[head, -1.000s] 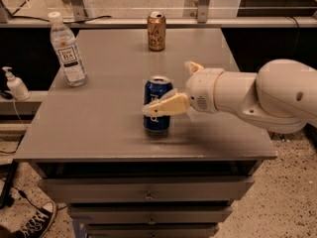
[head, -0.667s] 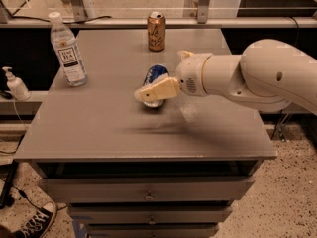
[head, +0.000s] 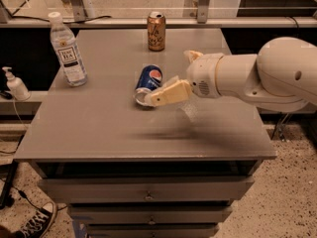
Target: Knock pepsi can over
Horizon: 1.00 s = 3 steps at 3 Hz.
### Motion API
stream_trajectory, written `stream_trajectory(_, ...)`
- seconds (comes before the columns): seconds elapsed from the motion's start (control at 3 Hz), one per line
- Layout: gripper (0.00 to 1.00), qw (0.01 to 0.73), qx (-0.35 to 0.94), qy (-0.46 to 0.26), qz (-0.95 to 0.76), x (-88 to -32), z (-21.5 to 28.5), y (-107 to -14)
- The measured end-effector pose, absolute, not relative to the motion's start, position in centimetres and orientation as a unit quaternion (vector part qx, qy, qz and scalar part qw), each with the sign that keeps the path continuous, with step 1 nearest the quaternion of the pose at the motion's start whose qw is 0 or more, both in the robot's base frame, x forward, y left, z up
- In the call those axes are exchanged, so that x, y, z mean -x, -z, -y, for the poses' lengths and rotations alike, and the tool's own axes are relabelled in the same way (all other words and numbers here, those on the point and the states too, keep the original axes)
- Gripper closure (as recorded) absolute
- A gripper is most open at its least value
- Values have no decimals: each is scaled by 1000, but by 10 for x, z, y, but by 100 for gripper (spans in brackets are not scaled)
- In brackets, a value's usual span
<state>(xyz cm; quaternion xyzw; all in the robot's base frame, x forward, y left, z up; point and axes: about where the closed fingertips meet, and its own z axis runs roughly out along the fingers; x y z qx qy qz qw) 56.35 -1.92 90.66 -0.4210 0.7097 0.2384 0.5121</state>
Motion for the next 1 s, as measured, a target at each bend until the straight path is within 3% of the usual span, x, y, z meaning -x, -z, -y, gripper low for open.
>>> stream_trajectory(0.33, 0, 511, 459, -234, -688, -546, 50, -925)
stream_trajectory(0.67, 0, 488, 520, -225, -664, -499, 115, -953)
stream_trajectory(1.0, 0, 488, 520, -225, -664, -499, 115, -953)
